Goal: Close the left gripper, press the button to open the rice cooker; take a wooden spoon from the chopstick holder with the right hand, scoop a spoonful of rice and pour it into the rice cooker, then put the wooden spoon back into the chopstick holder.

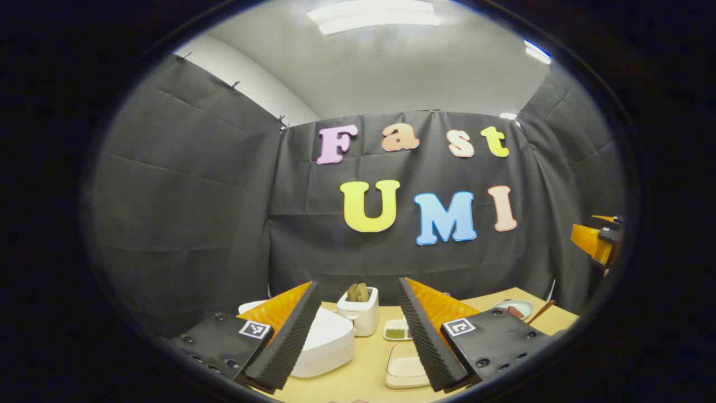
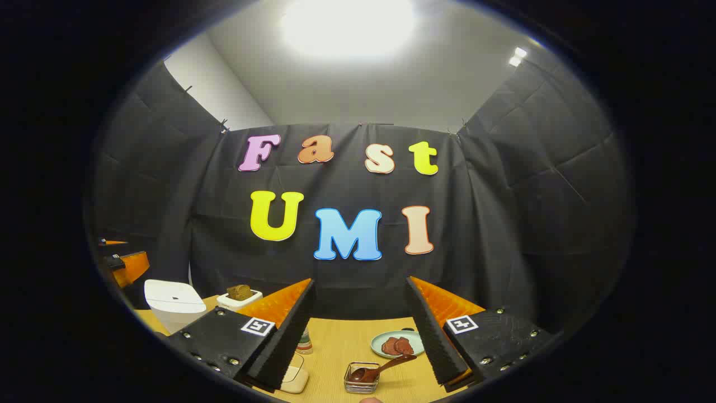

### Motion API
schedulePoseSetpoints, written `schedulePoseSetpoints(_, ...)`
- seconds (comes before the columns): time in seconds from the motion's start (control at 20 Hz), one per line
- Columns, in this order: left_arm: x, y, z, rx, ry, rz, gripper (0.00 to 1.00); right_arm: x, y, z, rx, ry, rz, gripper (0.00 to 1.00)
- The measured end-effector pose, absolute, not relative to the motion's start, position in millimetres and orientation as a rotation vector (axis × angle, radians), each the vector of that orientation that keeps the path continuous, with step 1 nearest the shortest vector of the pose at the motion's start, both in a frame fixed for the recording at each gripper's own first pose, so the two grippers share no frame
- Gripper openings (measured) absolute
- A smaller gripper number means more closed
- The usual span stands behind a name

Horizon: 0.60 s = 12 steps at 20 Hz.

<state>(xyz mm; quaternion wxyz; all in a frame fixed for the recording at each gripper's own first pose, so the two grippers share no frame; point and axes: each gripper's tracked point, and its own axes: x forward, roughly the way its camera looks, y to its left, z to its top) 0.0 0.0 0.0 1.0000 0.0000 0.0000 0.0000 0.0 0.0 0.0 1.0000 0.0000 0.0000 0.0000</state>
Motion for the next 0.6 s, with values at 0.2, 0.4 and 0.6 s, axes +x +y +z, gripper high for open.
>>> schedulePoseSetpoints(0.2, -0.4, 6.4, 4.9, 0.006, -0.006, 0.014, 0.98, 0.8, 2.3, -0.9, 0.005, -0.001, 0.008, 0.96)
schedulePoseSetpoints(0.4, 0.8, 4.9, 5.4, 0.013, -0.006, 0.01, 0.95, -1.1, 0.6, -3.7, 0.001, 0.001, 0.009, 0.96)
schedulePoseSetpoints(0.6, 2.1, 4.6, 5.7, 0.014, -0.009, 0.006, 0.98, 0.4, -5.2, 0.2, -0.003, -0.004, -0.001, 0.96)
